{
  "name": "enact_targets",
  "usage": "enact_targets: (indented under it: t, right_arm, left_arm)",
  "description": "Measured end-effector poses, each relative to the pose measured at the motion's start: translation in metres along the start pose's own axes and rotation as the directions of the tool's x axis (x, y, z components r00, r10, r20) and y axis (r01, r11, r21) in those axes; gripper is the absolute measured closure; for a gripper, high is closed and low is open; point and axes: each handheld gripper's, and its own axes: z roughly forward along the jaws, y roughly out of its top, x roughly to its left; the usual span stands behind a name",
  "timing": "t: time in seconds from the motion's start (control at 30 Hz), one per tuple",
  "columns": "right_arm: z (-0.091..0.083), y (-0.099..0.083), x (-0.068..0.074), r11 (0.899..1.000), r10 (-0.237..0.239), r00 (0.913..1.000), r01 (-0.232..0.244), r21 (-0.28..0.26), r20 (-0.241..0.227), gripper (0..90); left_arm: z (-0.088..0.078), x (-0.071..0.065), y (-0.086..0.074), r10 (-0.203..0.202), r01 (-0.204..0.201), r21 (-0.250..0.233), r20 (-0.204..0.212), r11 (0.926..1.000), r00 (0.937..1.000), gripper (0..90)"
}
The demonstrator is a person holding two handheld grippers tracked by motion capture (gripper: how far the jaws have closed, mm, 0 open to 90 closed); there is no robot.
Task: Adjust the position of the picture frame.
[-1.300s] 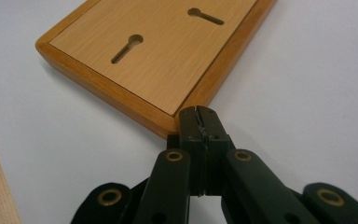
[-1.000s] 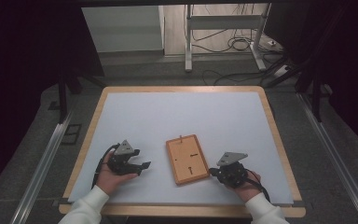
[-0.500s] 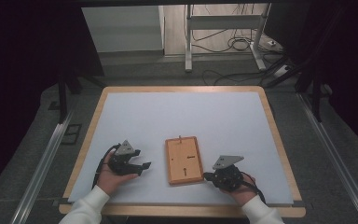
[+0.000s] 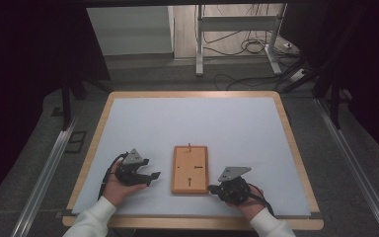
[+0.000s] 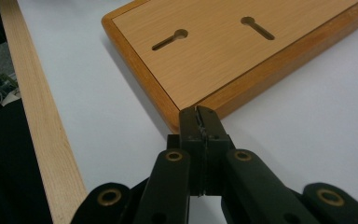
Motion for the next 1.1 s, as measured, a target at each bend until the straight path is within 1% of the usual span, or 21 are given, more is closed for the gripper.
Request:
enact_targets:
  t: [0.2,0.33,0.53,0.63,0.73,0.8,0.93,1.1]
  right_arm:
    - [0.003,0.002,0.003,1.000,-0.011,0.9999,0.011,-0.006,-0.001,89.6]
    - [0.004,0.001,0.003,1.000,-0.005,0.9999,0.005,-0.010,-0.010,89.6]
    - [0.004,0.002,0.002,1.000,-0.014,0.9998,0.014,-0.009,-0.011,89.5]
    - [-0.001,0.001,-0.001,1.000,-0.008,0.9999,0.008,-0.024,0.008,89.5]
    - [-0.013,-0.003,-0.007,0.999,0.015,0.9990,-0.013,-0.049,0.042,89.5]
    - [-0.020,-0.007,-0.013,0.997,0.041,0.9972,-0.037,-0.067,0.063,89.4]
    - [-0.032,-0.019,-0.019,0.994,0.079,0.9922,-0.071,-0.078,0.096,89.3]
    - [-0.038,-0.028,-0.023,0.993,0.098,0.9870,-0.087,-0.083,0.128,88.6]
  left_arm:
    - [0.000,0.000,0.000,-0.001,0.001,0.001,0.000,1.0000,1.0000,28.2]
    - [0.001,0.000,0.000,-0.002,0.002,0.002,0.001,1.0000,1.0000,28.2]
    - [-0.001,0.001,0.000,-0.003,0.003,-0.004,-0.002,1.0000,1.0000,28.2]
    - [-0.002,0.002,0.000,-0.011,0.011,-0.012,-0.004,0.9999,0.9999,28.2]
    - [-0.003,0.003,-0.001,-0.015,0.015,-0.013,-0.003,0.9998,0.9999,28.2]
    - [-0.003,0.003,-0.001,-0.014,0.014,-0.014,-0.002,0.9998,0.9999,28.2]
    - [-0.003,0.003,-0.001,-0.013,0.013,-0.014,-0.003,0.9998,0.9999,28.2]
    - [-0.003,0.001,0.000,-0.007,0.007,-0.013,-0.004,0.9999,1.0000,28.2]
